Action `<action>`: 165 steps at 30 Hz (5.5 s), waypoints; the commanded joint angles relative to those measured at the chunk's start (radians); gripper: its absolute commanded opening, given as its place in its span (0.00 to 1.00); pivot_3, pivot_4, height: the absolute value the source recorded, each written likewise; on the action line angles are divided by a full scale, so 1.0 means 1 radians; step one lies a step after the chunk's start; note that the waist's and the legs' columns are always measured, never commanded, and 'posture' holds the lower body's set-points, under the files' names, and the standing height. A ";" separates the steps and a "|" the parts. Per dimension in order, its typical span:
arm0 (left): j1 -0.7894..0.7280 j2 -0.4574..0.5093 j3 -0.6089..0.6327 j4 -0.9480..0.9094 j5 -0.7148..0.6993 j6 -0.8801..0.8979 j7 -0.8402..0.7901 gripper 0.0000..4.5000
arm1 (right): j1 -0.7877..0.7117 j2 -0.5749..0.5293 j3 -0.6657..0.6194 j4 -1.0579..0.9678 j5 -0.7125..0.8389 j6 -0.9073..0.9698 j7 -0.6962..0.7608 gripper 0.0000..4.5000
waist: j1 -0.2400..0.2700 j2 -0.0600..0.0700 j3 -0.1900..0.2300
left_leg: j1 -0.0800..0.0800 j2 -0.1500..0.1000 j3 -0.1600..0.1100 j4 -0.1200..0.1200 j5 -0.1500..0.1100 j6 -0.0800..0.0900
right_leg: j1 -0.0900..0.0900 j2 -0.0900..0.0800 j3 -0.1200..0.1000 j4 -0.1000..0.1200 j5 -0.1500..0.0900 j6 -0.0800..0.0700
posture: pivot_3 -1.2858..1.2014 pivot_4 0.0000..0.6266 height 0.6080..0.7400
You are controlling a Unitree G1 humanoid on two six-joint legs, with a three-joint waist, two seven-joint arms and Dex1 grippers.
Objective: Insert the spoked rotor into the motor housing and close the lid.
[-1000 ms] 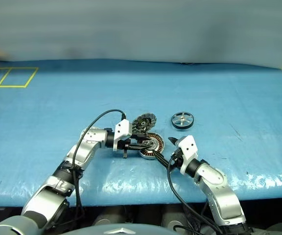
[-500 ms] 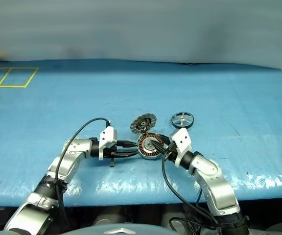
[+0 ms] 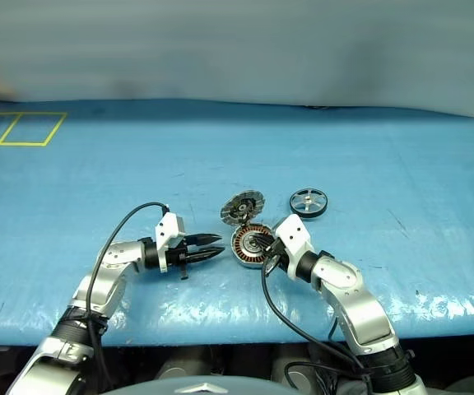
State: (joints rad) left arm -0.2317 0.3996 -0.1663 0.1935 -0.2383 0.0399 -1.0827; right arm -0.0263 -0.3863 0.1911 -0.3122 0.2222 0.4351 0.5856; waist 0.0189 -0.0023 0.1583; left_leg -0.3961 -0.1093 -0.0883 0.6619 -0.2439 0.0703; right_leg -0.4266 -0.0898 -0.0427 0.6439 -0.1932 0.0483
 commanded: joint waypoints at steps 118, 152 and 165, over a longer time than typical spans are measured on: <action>-0.052 -0.018 -0.017 0.145 0.030 -0.118 0.000 0.31 | -0.021 -0.048 0.053 -0.154 -0.096 0.112 -0.028 0.38 | 0.001 -0.002 -0.003 | 0.000 0.000 0.000 -0.001 -0.001 0.001 | 0.000 0.000 0.000 -0.001 -0.001 0.003 | 0.52 0.24 1.00; -0.027 -0.018 -0.031 0.035 0.032 -0.042 0.020 0.31 | -0.015 -0.028 0.047 -0.136 -0.040 0.128 -0.030 0.01 | 0.001 -0.002 -0.003 | 0.000 0.000 0.000 -0.001 -0.001 0.001 | 0.000 0.000 0.000 -0.001 -0.001 0.003 | 0.52 0.24 1.00; -0.018 -0.019 -0.033 0.019 0.032 -0.028 0.024 0.31 | -0.032 -0.024 0.067 -0.112 -0.061 0.116 -0.039 0.01 | 0.000 -0.002 -0.003 | 0.000 0.000 0.000 -0.001 -0.001 0.001 | 0.000 0.000 0.000 -0.001 -0.001 0.003 | 0.52 0.24 1.00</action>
State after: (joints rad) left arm -0.2503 0.3824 -0.1990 0.2592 -0.1998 0.0140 -1.0629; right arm -0.0459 -0.4148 0.2664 -0.4042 0.1613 0.5736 0.5462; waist 0.0192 -0.0040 0.1551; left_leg -0.3965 -0.1091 -0.0882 0.6608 -0.2447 0.0712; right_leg -0.4269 -0.0901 -0.0429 0.6427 -0.1945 0.0510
